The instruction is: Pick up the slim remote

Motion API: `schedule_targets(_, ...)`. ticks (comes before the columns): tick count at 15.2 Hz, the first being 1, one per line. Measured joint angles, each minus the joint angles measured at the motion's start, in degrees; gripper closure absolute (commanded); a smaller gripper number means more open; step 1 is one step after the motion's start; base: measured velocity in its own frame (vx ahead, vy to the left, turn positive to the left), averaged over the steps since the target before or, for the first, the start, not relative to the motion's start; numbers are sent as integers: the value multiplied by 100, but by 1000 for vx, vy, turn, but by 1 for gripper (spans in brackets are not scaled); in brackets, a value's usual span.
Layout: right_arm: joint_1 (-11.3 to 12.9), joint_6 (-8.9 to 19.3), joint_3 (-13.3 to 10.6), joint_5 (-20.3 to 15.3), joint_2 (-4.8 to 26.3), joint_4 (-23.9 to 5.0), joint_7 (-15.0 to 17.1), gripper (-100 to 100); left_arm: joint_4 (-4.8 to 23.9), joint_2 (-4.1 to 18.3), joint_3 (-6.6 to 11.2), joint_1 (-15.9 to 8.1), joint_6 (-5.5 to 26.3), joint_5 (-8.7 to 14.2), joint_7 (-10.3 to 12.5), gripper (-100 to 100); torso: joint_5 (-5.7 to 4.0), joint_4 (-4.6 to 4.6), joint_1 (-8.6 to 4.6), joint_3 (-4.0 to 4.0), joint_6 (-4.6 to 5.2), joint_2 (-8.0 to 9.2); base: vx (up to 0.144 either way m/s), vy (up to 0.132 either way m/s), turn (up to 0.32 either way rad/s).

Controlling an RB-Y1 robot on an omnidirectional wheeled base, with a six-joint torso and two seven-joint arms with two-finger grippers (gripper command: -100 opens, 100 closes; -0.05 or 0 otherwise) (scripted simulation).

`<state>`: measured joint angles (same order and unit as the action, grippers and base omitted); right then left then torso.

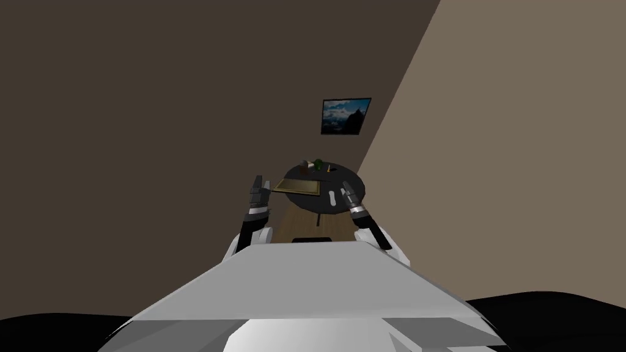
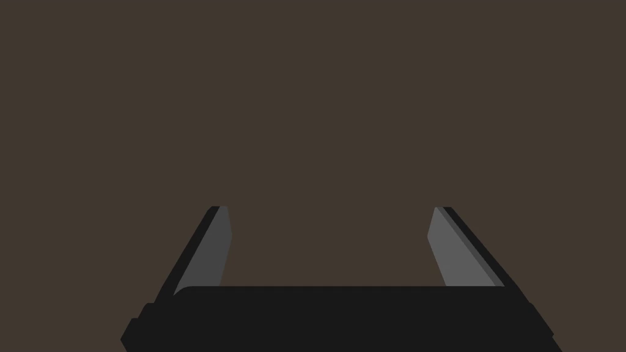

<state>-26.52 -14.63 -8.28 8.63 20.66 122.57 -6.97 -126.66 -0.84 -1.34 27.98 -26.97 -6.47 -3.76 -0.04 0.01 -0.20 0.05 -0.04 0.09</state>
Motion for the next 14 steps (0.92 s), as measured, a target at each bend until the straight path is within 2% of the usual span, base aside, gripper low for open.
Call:
schedule_targets(7,144,490,-321,702,866,-579,-219,-100,0,0,0,0,0,0,0,0,0,0,0,-1,1,-2,-29,-33,229)
schedule_targets(11,198,664,-479,1067,1325,-914,-305,-100,0,0,0,0,0,0,0,0,0,-1,3,-2,-4,-4,-29,-24,272)
schedule_targets(13,188,790,-531,1227,1543,-988,-361,-100,0,0,1,1,0,0,0,0,1,0,2,-2,5,-4,-24,-19,133)
schedule_targets(14,202,803,-590,1332,1674,-1123,-380,-100,0,0,0,0,0,0,0,0,0,-1,4,-3,0,-5,-27,-17,246)
